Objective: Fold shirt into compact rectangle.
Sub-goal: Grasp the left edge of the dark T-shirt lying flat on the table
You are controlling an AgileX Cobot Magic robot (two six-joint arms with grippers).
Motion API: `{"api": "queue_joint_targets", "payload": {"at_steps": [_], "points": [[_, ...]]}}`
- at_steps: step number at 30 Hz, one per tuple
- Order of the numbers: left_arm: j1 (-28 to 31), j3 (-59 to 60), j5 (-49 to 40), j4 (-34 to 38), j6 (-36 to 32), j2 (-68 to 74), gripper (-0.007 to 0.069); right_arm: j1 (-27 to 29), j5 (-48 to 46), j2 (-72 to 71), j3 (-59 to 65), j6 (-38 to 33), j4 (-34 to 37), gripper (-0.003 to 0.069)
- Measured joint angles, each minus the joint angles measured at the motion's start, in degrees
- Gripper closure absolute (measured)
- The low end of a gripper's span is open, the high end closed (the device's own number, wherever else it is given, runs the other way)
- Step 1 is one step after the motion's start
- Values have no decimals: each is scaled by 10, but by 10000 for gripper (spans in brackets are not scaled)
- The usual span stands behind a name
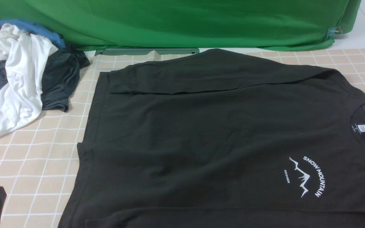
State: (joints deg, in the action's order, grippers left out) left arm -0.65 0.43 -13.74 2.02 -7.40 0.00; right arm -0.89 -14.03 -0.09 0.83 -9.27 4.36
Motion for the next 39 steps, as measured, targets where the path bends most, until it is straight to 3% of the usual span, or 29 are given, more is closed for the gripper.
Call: {"api": "queue_joint_targets", "payload": {"at_steps": [28, 32, 35, 39], "points": [[0, 0, 6, -14, 1, 0, 602, 0, 0, 0, 0, 0, 0, 420], [0, 0, 63, 18, 8, 0, 602, 0, 0, 0, 0, 0, 0, 420], [0, 0, 145, 95, 21, 0, 602, 0, 0, 0, 0, 0, 0, 420], [0, 0, 208, 118, 35, 0, 602, 0, 0, 0, 0, 0, 0, 420]]}}
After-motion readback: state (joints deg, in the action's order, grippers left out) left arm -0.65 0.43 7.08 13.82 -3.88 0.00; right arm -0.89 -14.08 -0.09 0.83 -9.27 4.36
